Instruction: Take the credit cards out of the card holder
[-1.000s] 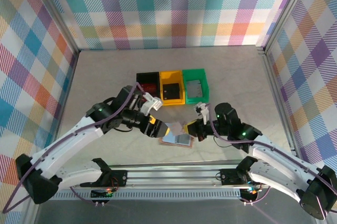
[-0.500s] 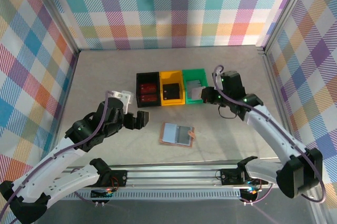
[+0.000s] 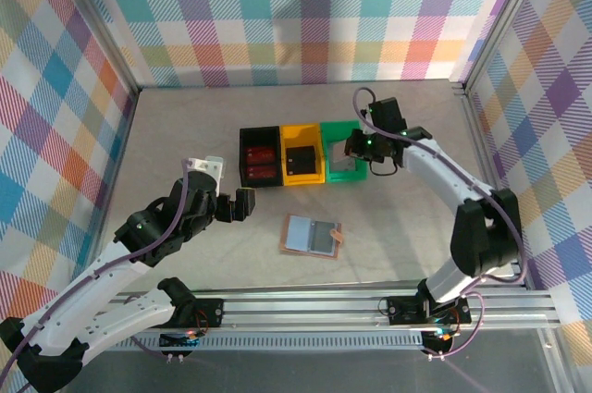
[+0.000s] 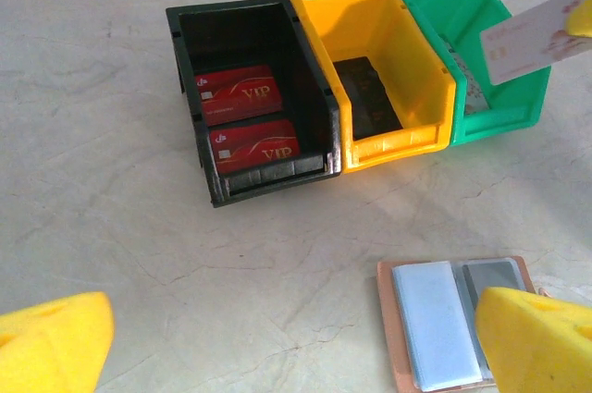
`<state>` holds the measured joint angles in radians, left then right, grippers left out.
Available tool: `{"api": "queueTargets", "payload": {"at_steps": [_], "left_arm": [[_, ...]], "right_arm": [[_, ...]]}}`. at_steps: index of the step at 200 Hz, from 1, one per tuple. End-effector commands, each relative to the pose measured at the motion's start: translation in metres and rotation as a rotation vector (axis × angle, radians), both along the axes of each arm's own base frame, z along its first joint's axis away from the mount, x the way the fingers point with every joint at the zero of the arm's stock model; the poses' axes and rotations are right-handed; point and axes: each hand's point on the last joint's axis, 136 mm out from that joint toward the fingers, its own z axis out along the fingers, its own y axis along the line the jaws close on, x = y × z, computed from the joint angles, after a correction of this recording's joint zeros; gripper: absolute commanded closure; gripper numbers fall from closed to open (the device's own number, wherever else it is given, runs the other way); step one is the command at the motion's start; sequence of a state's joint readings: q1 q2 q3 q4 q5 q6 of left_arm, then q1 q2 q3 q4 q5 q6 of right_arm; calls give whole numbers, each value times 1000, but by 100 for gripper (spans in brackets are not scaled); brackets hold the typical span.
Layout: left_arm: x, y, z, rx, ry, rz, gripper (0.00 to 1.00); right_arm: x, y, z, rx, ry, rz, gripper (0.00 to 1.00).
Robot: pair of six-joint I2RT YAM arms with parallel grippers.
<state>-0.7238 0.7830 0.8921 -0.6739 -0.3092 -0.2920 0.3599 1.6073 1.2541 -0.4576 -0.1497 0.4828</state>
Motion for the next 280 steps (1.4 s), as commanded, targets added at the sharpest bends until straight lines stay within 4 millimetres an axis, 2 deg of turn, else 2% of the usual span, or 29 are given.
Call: {"api": "queueTargets", "payload": {"at_steps": [1,54,127,209,239,280], "left_arm": [[3,5,4,-9,-23,28,0],[3,3,2,-6,-16,22,0],[3,0,-1,-2,-3,8,0],[3,-3,-3,0,9,-5,0],[3,-3,-4,2,12,-6,0],[3,-5,-4,3,16,-11,0]], "right_arm": [[14,3,-5,-12,13,15,100],[43,7,-34,-46,70,2,100],[51,11,-71,-60,147,5,100],[48,13,-87,-61,186,15,100],[47,12,-84,-64,181,11,100],[46,10,-77,-70,168,13,82]]}}
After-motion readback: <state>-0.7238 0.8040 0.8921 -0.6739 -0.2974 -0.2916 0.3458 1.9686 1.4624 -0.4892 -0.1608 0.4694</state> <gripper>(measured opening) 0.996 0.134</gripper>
